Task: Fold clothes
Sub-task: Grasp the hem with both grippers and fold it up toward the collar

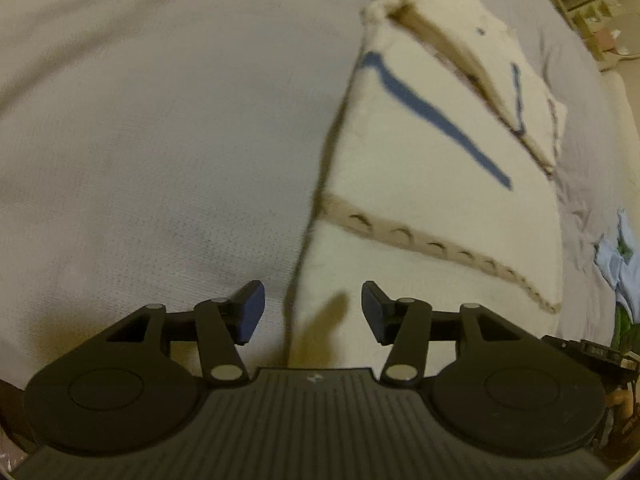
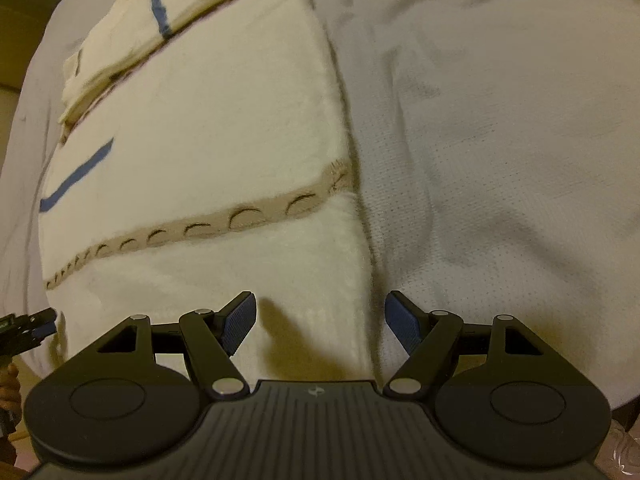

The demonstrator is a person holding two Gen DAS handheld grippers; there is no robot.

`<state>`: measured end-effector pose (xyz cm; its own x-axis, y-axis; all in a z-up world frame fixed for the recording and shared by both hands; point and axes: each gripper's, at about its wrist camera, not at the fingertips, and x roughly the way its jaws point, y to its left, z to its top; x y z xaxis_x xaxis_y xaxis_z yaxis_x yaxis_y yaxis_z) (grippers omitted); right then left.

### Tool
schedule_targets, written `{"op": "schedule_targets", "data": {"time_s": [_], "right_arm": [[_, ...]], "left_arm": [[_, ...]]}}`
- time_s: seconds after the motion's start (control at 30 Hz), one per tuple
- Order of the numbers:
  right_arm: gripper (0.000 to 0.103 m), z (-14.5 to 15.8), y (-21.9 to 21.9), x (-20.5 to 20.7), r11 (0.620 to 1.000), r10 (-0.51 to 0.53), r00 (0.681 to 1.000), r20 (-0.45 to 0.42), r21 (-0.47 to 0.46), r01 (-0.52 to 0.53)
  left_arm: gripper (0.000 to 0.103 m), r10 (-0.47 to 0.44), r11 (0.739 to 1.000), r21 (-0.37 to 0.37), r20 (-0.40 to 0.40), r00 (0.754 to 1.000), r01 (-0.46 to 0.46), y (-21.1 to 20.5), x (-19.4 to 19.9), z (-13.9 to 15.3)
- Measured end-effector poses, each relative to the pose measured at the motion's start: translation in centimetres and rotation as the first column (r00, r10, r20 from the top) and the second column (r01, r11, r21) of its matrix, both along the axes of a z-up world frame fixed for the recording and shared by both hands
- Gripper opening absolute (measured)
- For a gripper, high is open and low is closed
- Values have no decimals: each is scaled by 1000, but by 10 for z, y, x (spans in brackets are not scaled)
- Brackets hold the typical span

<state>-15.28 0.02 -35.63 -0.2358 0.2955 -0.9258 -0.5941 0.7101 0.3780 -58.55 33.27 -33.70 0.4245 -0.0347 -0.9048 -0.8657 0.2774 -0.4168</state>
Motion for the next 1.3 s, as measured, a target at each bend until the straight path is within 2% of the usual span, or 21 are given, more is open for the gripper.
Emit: {"op": "schedule_targets", "data": {"time_s": [0.03,0.13,0.23,0.3,0.33,0.37,0.4,0.5,0.57,0.63,0.67,0.7,0.93,1.1,1.3], "right_arm": [[75,-3,-1,2,1000,-7,1000,-11,5,7],[76,-8,-8,7,999,-36,998,-50,33,38],[75,-9,-13,10,998,-21,996,-81,63,26],[68,-9,-13,11,996,6,995,-104,85,3],[66,-8,-14,12,995,11,992,-122,102,1],[57,-7,-15,12,993,14,990,-142,118,3],[45,-6,-16,13,991,12,986,-165,135,10],[36,-10,-16,12,991,3,980,-197,133,23],[29,-18,-17,13,994,-16,979,-205,103,38],[22,-19,-15,13,995,-28,978,-209,92,48],[18,-17,-13,13,995,-21,979,-205,95,41],[15,-13,-11,12,995,-9,980,-201,98,29],[13,16,-5,17,993,37,981,-189,118,-15],[12,19,3,16,993,33,981,-189,114,-11],[12,24,7,20,993,35,982,-184,115,-13]], "left_arm": [[48,-2,1000,-7,3,1000,2,0,2,-5],[59,-13,1000,-3,24,1000,14,-1,5,-11],[59,4,1000,-16,68,998,-3,-2,-4,-15],[57,13,999,-43,100,995,-8,-2,-9,-19],[54,5,998,-59,113,994,1,-2,-9,-20],[40,-9,997,-78,127,992,19,-2,-7,-21],[30,-23,995,-97,142,990,37,-3,-4,-22],[30,-59,992,-99,148,987,74,-4,5,-24],[28,-29,992,-118,148,989,46,-1,3,-32],[19,7,990,-137,143,990,12,3,0,-34],[10,-1,991,-130,139,990,19,2,0,-31],[8,-9,992,-123,134,991,26,2,1,-27],[7,-23,994,-99,179,984,41,5,2,6],[6,-29,994,-101,158,987,45,9,6,8],[6,-30,997,-69,214,976,45,19,19,25]]}}
